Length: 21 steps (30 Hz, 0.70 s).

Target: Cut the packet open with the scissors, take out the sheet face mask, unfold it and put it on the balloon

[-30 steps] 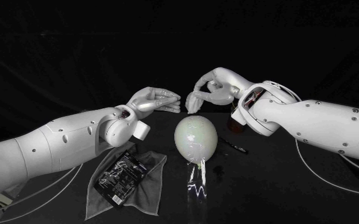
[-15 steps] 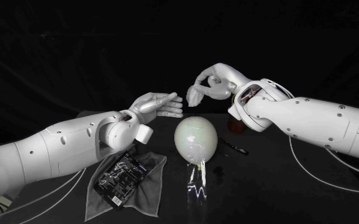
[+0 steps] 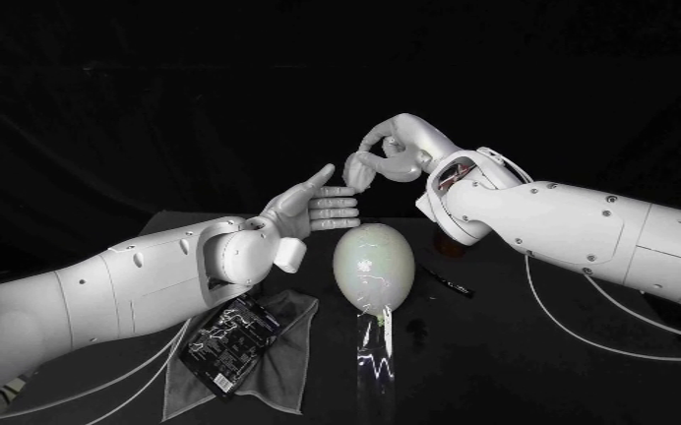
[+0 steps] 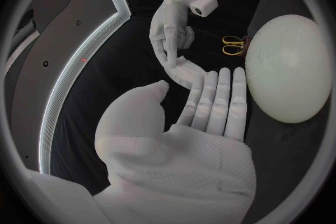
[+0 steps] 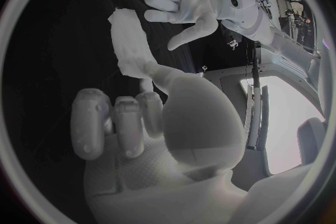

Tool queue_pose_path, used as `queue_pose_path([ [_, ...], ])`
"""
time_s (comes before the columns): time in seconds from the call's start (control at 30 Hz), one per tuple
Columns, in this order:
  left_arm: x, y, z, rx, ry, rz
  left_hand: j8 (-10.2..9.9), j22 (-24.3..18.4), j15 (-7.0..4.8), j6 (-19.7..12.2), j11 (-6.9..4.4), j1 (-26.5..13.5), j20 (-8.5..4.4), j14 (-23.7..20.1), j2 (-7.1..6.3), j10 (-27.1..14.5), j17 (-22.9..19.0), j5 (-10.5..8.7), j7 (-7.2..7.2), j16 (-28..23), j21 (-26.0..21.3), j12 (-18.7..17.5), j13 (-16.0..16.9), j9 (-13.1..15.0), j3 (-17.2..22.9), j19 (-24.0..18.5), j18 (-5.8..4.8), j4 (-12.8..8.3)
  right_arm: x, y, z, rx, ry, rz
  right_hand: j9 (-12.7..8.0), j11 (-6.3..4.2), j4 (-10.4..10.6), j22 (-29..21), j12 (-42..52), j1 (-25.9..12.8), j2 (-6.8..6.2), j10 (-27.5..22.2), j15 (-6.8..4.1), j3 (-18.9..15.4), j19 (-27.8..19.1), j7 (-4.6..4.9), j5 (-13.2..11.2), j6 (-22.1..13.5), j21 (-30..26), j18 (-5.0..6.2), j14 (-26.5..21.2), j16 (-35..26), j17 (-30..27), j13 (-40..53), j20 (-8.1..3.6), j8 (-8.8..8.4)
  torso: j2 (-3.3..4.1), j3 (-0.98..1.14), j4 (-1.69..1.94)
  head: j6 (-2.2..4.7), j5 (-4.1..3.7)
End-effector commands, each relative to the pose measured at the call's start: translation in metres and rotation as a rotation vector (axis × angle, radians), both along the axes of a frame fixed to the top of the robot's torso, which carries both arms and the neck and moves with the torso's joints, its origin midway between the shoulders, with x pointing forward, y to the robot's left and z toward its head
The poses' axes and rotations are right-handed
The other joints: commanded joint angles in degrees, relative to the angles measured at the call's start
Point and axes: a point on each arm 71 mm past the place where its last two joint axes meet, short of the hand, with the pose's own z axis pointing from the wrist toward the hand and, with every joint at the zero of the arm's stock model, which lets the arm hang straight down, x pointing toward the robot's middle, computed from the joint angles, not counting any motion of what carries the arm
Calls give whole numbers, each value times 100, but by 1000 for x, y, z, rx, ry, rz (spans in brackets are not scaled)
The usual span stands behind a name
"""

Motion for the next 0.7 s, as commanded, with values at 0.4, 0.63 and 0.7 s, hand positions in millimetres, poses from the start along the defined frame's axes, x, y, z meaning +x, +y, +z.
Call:
queue_pose_path([
  [0.4,6,-15,-1,-111,64,42,-3,10,13,-107,6,-563,3,-30,222,-89,-81,-12,421,-113,-102,1,3,-22,-408,-78,98,2,-6,21,1,6,-3,34,449,-48,-31,1213,13,9,42,265,-29,10,117,-21,12,40,5,-76,585,30,1461,980,9,39,-5,7,-7,13,72],
  [0.63,7,-16,-1,-127,68,56,-5,11,19,-125,14,-688,8,-25,305,-105,-101,-11,431,-137,-119,1,3,-30,-506,-87,97,4,-12,27,1,10,3,56,449,-48,-31,1213,13,9,42,265,-29,10,117,-21,12,40,5,-76,585,30,1461,980,9,39,-3,6,-11,26,82],
  [0.7,8,-15,-1,-131,68,64,-5,13,21,-132,16,-755,9,-22,343,-110,-111,-11,433,-150,-125,2,4,-33,-561,-89,97,5,-13,27,1,9,7,62,449,-48,-31,1213,13,9,42,265,-29,10,117,-21,12,40,5,-76,585,30,1461,980,9,39,-6,6,-10,26,87],
])
